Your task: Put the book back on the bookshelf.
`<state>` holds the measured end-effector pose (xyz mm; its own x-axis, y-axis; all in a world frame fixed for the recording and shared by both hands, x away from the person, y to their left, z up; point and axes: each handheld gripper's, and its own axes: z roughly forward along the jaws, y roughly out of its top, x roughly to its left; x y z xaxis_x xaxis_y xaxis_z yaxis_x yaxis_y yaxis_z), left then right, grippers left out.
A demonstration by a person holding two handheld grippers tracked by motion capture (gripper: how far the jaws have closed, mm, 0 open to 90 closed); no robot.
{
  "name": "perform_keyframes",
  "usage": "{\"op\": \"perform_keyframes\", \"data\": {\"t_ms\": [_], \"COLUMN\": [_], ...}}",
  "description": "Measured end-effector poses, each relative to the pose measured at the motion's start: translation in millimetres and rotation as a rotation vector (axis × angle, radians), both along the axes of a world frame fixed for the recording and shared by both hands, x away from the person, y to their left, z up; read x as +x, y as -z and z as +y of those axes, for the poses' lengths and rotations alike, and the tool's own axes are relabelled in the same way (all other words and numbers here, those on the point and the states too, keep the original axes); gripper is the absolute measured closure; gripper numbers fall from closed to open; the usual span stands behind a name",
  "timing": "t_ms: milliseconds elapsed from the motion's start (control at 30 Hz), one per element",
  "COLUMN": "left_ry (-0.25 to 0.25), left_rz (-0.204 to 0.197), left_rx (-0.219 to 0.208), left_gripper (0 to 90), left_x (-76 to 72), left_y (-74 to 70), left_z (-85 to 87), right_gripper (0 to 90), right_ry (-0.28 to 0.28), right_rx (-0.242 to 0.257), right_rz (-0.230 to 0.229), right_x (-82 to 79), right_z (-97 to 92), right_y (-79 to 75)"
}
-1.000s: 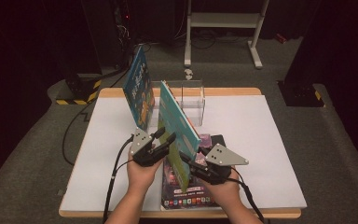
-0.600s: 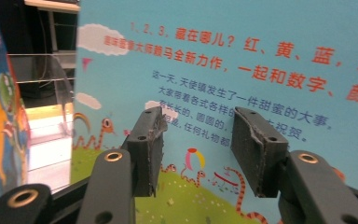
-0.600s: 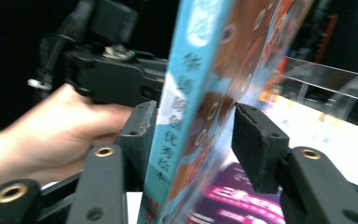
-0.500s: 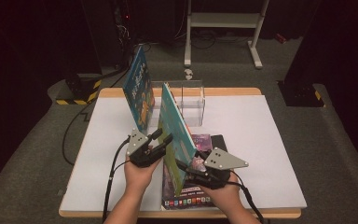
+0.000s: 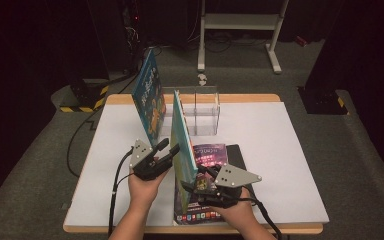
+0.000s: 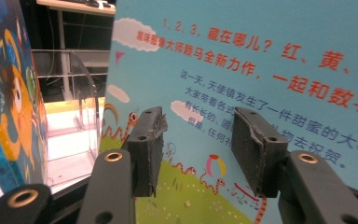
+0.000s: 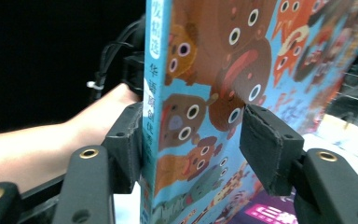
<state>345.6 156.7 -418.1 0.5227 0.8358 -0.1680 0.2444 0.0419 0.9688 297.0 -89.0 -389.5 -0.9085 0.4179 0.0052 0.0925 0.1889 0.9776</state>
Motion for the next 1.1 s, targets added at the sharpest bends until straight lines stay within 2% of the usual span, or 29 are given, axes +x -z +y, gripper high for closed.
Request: {"op": "perform_keyframes", "data": {"t_ms": [200, 333, 567, 767, 933, 1100], "left_ry": [0.013, 0.006, 0.035, 0.068, 0.120, 0.165], "left_rz": [-0.002, -0.023, -0.073, -0.124, -0.158, -0.186], "left_rx": [0.008, 0.019, -0.007, -0.018, -0.056, -0.070], "left_gripper": [51.4, 50.3, 44.5, 36.3, 28.9, 23.3], "left_x": [-7.8, -18.4, -42.4, -66.7, -85.4, -100.6], "left_y": [2.4, 1.9, -9.7, -22.7, -34.1, -44.5], "left_z": [8.0, 16.8, 27.9, 26.5, 23.2, 15.6], "right_gripper": [41.9, 43.0, 44.5, 44.7, 44.8, 44.9], "right_ry": [-0.022, -0.030, -0.030, -0.031, -0.032, -0.030], "right_rx": [0.015, 0.023, 0.034, 0.040, 0.042, 0.043], "right_rz": [-0.008, -0.008, -0.012, -0.011, -0.013, -0.013], "right_x": [-1.7, -2.4, -2.4, -3.1, -3.6, -4.3], "right_z": [5.4, 10.1, 12.5, 14.5, 15.0, 14.5], "right_y": [3.0, 4.0, 5.1, 6.2, 7.3, 8.2]}}
